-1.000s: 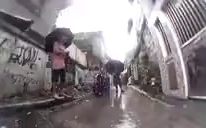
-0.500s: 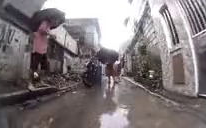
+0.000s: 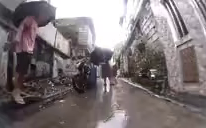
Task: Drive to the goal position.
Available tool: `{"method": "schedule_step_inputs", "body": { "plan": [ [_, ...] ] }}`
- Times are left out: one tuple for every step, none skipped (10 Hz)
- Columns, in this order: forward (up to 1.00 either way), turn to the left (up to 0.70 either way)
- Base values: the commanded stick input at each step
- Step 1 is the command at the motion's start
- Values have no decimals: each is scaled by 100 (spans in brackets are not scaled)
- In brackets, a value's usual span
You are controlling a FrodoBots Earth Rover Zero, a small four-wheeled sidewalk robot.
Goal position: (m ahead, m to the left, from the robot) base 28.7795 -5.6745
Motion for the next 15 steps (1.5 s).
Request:
{"method": "schedule_step_inputs", "body": {
  "plan": [
    [99,0],
    [99,0],
    [99,0],
    [99,0],
    [99,0],
    [99,0],
    [99,0],
    [99,0],
    [99,-10],
    [99,-32],
    [99,0],
    [99,0],
    [99,0],
    [99,0],
    [99,0]
  ]
}}
